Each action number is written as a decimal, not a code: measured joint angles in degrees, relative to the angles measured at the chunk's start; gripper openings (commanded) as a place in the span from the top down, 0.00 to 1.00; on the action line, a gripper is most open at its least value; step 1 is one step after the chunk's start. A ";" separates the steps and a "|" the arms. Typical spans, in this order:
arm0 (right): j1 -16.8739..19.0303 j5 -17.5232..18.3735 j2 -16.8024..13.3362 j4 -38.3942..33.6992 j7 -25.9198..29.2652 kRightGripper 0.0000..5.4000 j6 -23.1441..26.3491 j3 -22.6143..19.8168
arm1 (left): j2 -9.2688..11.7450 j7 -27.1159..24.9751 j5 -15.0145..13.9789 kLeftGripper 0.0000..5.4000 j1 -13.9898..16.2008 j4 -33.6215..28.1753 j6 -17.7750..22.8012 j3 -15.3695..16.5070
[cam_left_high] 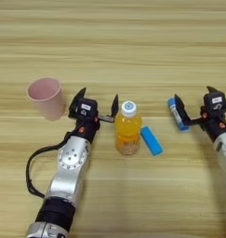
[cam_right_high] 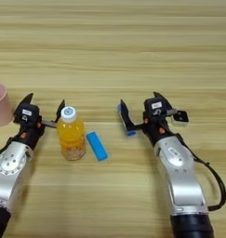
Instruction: Move the objects on the table
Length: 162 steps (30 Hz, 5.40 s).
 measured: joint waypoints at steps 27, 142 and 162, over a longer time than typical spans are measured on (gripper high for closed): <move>8.94 9.23 -8.65 -6.95 22.53 0.00 -2.39 5.98 | -1.51 9.11 2.30 0.00 -1.97 2.14 -0.03 2.89; -4.16 2.47 -1.37 3.23 -1.85 0.37 -2.63 -4.11 | -2.65 10.44 2.91 0.00 -2.74 2.96 -0.07 2.13; -6.67 2.54 -1.43 14.86 -1.70 0.37 -4.16 -4.49 | -2.66 10.45 2.91 0.00 -2.74 2.95 -0.07 2.09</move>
